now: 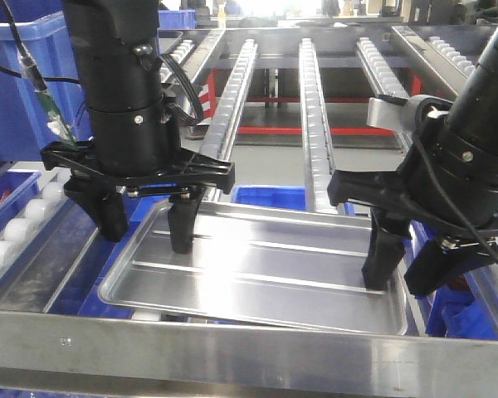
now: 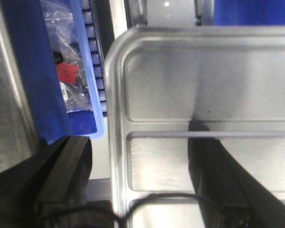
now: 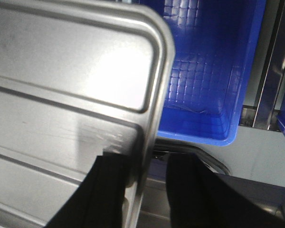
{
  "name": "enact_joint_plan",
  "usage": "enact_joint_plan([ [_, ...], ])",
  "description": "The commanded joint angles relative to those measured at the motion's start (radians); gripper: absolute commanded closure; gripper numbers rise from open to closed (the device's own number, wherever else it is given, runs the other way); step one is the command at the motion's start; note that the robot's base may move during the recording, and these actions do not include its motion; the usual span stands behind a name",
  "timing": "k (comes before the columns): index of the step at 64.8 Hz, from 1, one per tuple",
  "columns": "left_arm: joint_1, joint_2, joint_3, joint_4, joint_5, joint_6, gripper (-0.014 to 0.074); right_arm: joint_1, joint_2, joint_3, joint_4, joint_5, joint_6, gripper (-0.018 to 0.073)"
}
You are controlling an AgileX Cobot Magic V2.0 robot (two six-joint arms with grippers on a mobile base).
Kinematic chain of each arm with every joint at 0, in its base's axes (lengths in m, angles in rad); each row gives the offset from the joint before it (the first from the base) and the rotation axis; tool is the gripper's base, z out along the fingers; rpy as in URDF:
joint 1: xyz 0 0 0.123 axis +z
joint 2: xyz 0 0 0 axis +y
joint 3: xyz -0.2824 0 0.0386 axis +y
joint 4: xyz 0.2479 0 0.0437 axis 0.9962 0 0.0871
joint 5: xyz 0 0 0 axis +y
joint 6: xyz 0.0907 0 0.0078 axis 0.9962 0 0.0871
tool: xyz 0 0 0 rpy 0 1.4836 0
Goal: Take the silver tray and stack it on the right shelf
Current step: 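Position both grippers at opposite short edges of the tray and close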
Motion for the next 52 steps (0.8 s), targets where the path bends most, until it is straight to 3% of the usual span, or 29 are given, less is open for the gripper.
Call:
enact_joint_plan([
  [1, 0.0, -0.045, -0.03, 0.009, 0.0, -0.01, 0.0248, -0.003, -0.029, -0.026, 0.007, -0.032, -0.003, 0.0219],
  [38, 0.0, -0.045, -0.03, 0.007, 0.001, -0.011, 0.0337, -0.003, -0.032, -0.026, 0.007, -0.029, -0.003, 0.0224],
  [45, 0.0, -0.045, -0.027, 0.007, 0.001, -0.011, 0.0408, -0.003, -0.032, -0.026, 0.007, -0.023, -0.003, 0.0323],
  [52, 0.0, -0.04, -0.011, 0.007, -0.003, -0.02, 0.0525, -0.003, -0.032, -0.026, 0.007, -0.021, -0.003, 0.0519],
])
